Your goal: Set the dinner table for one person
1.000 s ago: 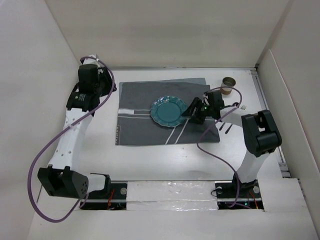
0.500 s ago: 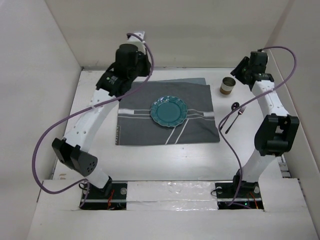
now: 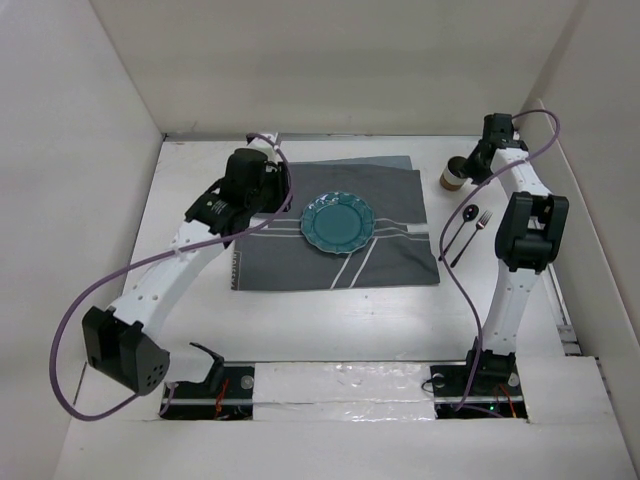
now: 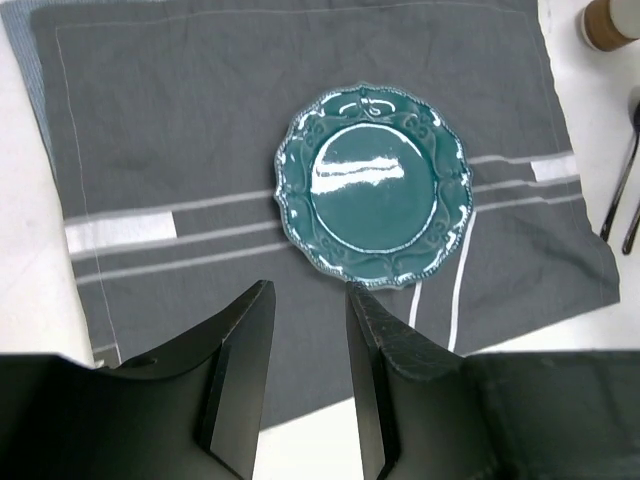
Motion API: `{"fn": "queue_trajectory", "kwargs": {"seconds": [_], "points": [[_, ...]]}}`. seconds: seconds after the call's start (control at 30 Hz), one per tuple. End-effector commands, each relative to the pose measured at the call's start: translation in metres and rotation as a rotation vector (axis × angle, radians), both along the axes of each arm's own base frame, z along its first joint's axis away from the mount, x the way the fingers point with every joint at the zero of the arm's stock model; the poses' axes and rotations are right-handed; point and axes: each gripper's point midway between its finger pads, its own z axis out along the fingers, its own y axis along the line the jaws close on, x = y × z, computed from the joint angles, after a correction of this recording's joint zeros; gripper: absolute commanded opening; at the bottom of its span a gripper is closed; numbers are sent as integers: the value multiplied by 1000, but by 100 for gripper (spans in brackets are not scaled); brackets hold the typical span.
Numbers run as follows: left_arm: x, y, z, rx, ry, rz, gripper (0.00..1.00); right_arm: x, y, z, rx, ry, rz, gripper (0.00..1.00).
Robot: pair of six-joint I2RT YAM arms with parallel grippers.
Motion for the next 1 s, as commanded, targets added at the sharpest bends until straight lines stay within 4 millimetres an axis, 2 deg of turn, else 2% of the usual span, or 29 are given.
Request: {"fn": "queue_trajectory", "kwargs": {"seconds": [0.0, 0.1, 0.13, 0.17, 0.23, 0.3, 0.33, 0.4, 0.47, 0.5, 0.57, 0.67, 0.73, 0.93, 0.97], "points": [[-13, 2, 28, -79, -76, 5, 32, 12, -12, 27, -35, -56, -3, 38], [-13, 4, 26, -76, -69, 16, 32, 16, -13, 23, -36, -56, -4, 26], [-13, 3, 30, -80, -74, 17, 32, 18, -13, 25, -37, -61, -6, 8], [-12, 3, 30, -79, -72, 17, 31, 20, -14, 32, -42, -73, -12, 0], [-10, 3, 36, -83, -81, 18, 31, 23, -13, 49, -67, -114, -12, 0], [-8, 1, 40, -89, -89, 15, 31, 27, -8, 84, -89, -199, 15, 0], [-7, 0, 40, -90, -88, 14, 31, 30, 8, 95, -89, -219, 50, 0], [-5, -3, 38, -92, -79, 9, 31, 32, 25, 118, -82, -261, 102, 0], [-3, -6, 36, -101, -71, 7, 31, 34, 58, 125, -57, -266, 184, 0], [-4, -6, 36, -103, -70, 5, 31, 33, 61, 124, -49, -261, 195, 0], [-4, -6, 34, -106, -67, 5, 31, 33, 84, 123, -31, -259, 247, 0], [-5, -5, 31, -102, -62, 10, 31, 32, 104, 115, -15, -242, 288, 0], [-5, -4, 30, -100, -60, 15, 31, 32, 117, 104, -9, -218, 312, 0], [-11, -1, 24, -100, -47, 22, 31, 31, 135, 84, -6, -167, 344, 0], [-11, 0, 25, -102, -50, 25, 31, 33, 137, 75, 2, -152, 352, 0]]}}
